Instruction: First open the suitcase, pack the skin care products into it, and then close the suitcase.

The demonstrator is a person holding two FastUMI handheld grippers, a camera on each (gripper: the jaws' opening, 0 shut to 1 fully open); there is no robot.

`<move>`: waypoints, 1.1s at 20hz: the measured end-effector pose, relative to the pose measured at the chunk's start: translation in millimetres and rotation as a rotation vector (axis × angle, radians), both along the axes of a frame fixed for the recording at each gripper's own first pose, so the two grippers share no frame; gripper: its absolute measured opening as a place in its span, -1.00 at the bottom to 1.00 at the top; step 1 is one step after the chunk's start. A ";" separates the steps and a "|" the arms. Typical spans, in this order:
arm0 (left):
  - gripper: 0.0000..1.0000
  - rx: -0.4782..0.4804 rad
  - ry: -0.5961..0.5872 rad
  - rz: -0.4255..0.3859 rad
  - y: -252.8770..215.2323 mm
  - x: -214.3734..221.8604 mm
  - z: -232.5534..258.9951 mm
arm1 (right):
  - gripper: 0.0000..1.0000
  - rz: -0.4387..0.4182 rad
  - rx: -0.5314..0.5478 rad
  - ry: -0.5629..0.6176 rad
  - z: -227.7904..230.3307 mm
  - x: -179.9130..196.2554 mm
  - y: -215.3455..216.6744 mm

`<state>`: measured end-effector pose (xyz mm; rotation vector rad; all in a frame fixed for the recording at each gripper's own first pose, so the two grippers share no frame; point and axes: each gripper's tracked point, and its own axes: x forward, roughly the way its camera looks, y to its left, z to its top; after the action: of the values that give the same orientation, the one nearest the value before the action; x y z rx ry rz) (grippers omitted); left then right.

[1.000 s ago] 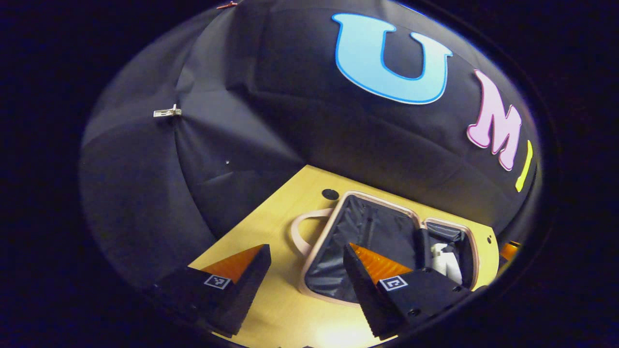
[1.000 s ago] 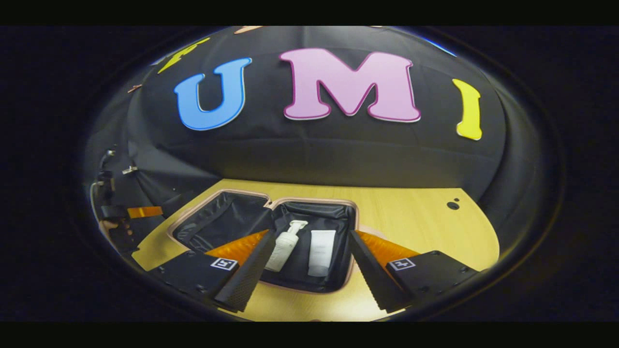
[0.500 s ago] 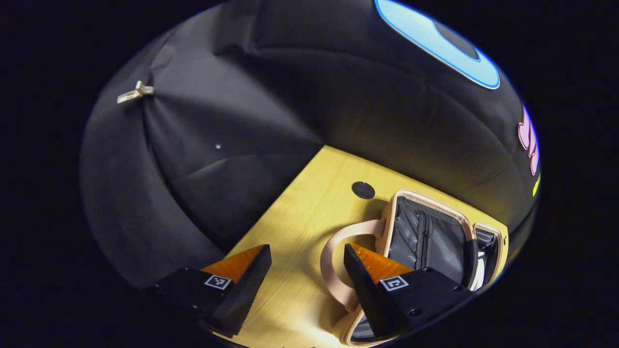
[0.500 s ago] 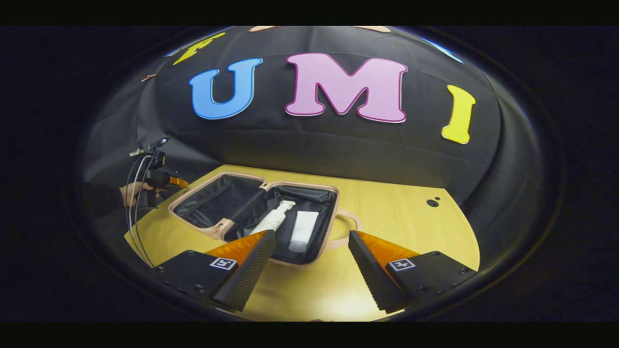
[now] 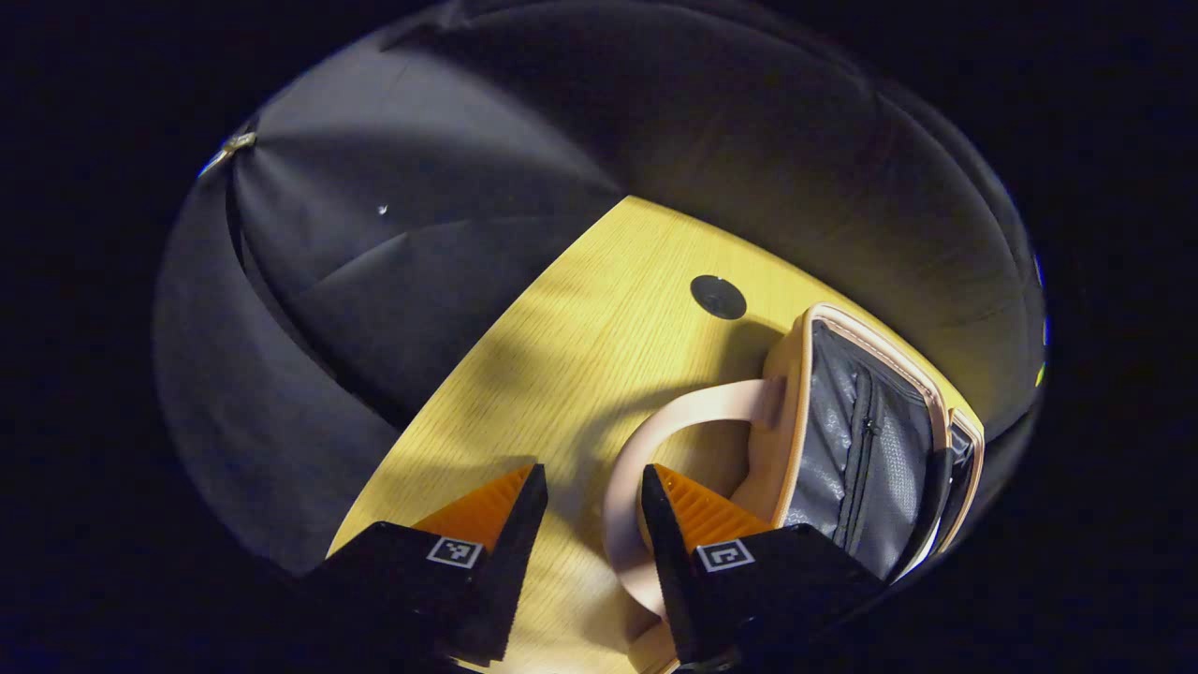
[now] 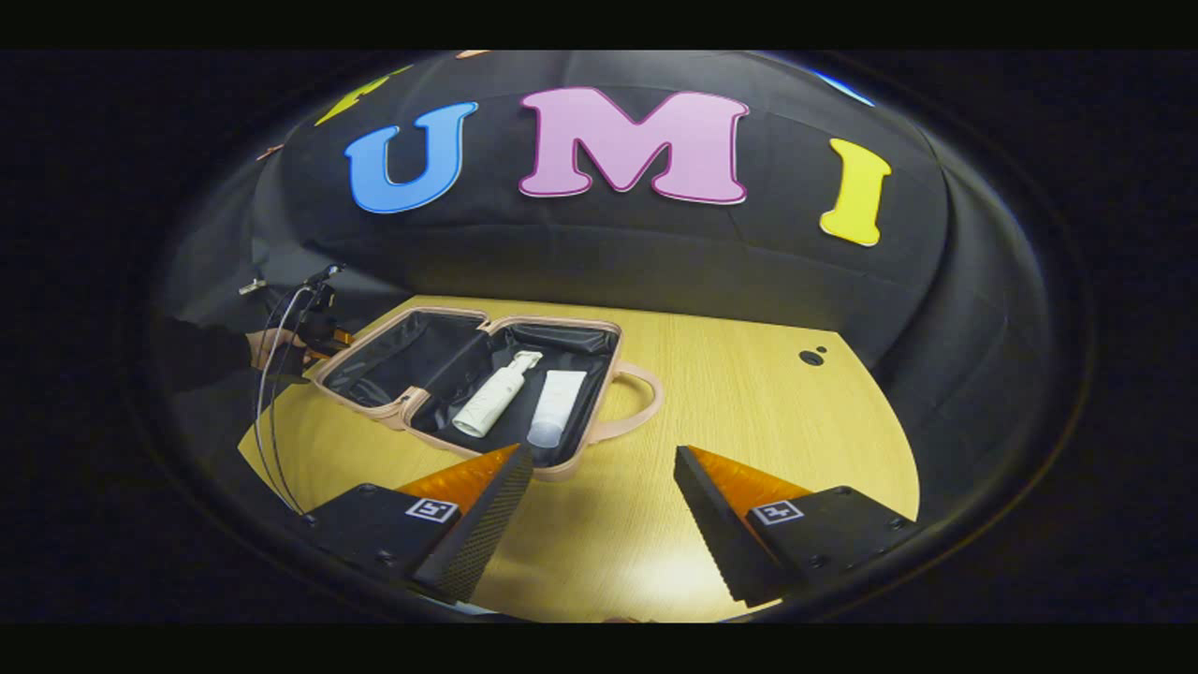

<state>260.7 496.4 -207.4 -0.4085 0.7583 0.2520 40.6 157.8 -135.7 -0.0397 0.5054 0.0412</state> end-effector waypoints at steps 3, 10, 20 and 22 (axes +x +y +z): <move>0.16 0.002 0.023 -0.023 -6.7 2.4 -1.7 | 0.94 -0.008 0.005 -0.008 1.8 4.2 -6.2; -0.58 0.041 -0.008 -0.005 -15.5 4.9 7.3 | 0.94 -0.015 0.011 -0.031 5.3 15.5 -15.4; -0.75 0.218 -0.262 -0.097 -58.3 -60.9 195.9 | 0.94 0.006 0.039 -0.078 33.1 26.1 -17.4; -0.76 0.227 -0.325 -0.140 -76.3 -84.0 249.6 | 0.94 0.010 0.041 -0.101 44.7 23.1 -19.9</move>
<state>176.7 420.1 42.2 -0.1728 0.4304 0.1331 63.6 137.8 -91.0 -0.0047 0.4035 0.0592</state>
